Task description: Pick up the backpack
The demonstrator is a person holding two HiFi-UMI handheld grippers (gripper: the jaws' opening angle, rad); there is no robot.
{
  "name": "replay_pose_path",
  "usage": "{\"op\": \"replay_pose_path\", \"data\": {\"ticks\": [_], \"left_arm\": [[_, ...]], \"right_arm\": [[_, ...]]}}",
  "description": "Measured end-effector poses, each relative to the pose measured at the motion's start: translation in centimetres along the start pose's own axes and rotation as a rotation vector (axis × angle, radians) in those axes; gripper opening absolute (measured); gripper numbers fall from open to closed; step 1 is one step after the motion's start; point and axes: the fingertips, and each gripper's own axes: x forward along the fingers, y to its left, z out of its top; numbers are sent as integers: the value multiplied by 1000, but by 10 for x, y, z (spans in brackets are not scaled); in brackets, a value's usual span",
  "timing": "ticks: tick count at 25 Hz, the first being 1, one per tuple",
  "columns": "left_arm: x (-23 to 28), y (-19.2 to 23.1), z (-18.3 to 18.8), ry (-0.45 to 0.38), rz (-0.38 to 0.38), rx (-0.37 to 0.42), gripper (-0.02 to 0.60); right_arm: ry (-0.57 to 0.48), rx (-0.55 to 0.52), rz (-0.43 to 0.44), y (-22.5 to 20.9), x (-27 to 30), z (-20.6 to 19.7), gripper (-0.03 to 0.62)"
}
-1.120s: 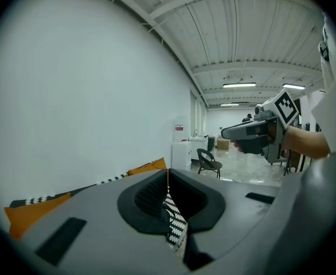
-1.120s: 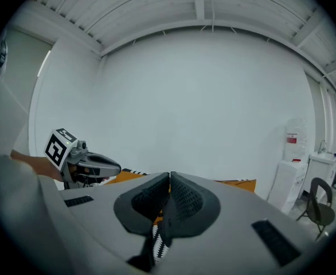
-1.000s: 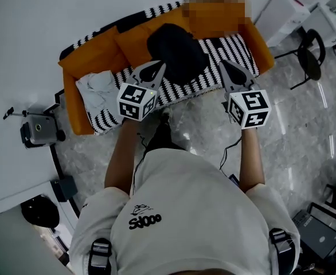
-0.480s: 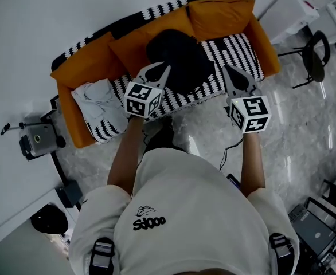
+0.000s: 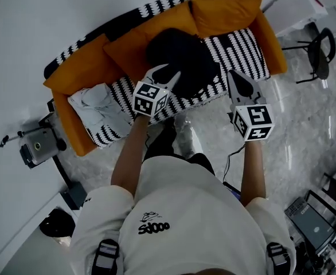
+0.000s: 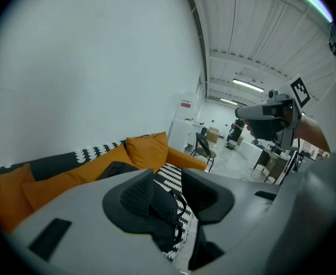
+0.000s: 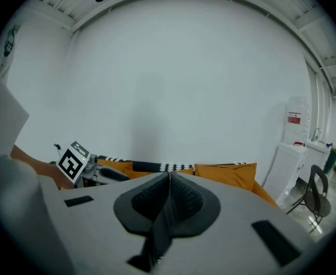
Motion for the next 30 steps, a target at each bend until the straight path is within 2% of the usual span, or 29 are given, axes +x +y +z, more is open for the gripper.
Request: {"op": "replay_pose_path", "data": {"ticks": [6, 10, 20, 30], "left_arm": [[50, 46, -39, 78, 12, -39, 161], [84, 74, -64, 110, 16, -96, 162], [151, 121, -103, 98, 5, -170, 175], [170, 143, -116, 60, -5, -261, 175]], "right_arm": [[42, 34, -31, -19, 42, -22, 35], [61, 54, -51, -29, 60, -34, 35], [127, 80, -125, -64, 95, -75, 35], [179, 100, -126, -72, 132, -101, 35]]}}
